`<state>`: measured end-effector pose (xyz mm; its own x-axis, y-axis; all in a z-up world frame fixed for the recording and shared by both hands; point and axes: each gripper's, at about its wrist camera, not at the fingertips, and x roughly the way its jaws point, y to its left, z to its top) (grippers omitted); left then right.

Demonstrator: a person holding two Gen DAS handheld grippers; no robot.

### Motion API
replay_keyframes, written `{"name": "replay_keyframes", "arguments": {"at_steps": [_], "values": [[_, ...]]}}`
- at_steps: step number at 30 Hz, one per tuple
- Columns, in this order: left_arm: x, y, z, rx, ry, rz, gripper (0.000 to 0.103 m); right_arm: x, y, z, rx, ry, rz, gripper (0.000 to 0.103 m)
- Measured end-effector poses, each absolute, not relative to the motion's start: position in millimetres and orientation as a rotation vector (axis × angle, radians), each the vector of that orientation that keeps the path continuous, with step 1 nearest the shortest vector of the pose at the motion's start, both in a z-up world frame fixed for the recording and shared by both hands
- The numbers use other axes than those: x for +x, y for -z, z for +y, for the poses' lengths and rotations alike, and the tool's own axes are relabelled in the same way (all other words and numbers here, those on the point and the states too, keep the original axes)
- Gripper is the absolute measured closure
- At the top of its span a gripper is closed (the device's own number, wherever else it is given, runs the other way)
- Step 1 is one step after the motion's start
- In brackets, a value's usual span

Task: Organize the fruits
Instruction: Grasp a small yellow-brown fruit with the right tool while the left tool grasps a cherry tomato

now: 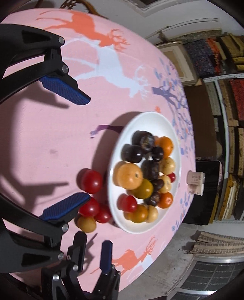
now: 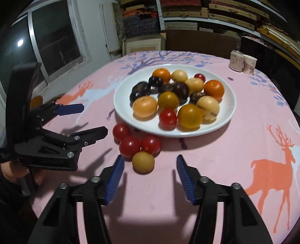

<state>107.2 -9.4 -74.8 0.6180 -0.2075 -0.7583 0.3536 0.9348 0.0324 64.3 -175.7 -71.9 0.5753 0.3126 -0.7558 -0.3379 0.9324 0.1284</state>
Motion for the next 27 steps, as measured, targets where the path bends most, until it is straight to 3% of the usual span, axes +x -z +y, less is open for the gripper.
{"name": "replay_keyframes", "arguments": {"at_steps": [1,6,9,27], "values": [[106.0,77.1,-8.4,0.181,0.323,0.856,0.011,65.2,73.7,-173.5,-0.043,-0.376,0.877,0.061],[100.3,78.3,-6.4,0.206,0.31,0.859,0.011,79.0,80.8,-165.3,-0.04,-0.373,0.915,0.06],[100.3,77.6,-6.3,0.209,0.31,0.864,0.011,78.6,84.1,-156.7,-0.054,-0.393,0.933,0.074],[130.8,95.1,-43.1,0.304,0.312,0.896,0.011,42.8,78.4,-178.8,0.044,-0.407,0.876,0.074]]}}
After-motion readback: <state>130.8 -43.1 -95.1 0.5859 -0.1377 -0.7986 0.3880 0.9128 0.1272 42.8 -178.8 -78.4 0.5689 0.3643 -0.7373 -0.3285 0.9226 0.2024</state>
